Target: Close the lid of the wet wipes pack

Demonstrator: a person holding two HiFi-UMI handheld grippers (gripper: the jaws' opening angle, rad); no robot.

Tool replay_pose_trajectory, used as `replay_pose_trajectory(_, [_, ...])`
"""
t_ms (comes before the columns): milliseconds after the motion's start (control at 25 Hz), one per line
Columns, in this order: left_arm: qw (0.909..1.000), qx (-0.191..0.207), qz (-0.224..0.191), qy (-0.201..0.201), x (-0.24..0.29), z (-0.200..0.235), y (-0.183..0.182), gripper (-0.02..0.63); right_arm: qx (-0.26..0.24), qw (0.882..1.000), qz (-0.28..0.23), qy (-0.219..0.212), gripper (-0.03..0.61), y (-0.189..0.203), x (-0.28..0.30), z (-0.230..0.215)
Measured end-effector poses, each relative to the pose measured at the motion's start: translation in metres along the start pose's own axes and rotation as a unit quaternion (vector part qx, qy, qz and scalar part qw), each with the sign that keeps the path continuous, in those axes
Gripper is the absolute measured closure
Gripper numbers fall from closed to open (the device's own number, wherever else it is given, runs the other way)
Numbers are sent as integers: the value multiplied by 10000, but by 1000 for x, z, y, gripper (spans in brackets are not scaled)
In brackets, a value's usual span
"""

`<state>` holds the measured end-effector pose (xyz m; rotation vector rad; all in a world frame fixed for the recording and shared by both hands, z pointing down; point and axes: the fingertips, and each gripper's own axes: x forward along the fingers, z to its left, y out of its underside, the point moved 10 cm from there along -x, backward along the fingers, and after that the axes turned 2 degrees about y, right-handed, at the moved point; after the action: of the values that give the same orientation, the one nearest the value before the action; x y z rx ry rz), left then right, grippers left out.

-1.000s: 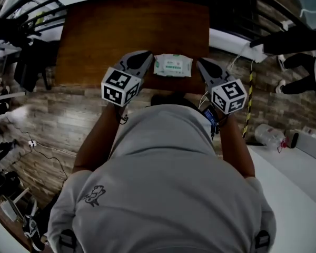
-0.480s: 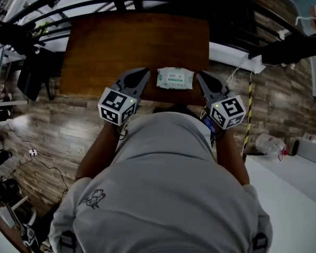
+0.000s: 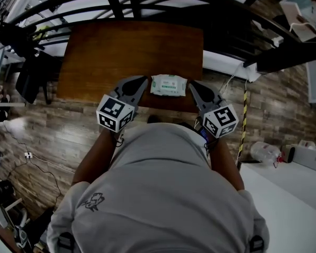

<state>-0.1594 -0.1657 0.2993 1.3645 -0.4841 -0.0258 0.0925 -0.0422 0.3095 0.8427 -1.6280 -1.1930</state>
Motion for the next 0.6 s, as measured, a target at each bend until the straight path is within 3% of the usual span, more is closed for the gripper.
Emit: replay_pose_trajectory(600, [9989, -26, 18, -458, 28, -133, 7, 604, -91, 9972, 137, -724, 540, 32, -102, -27])
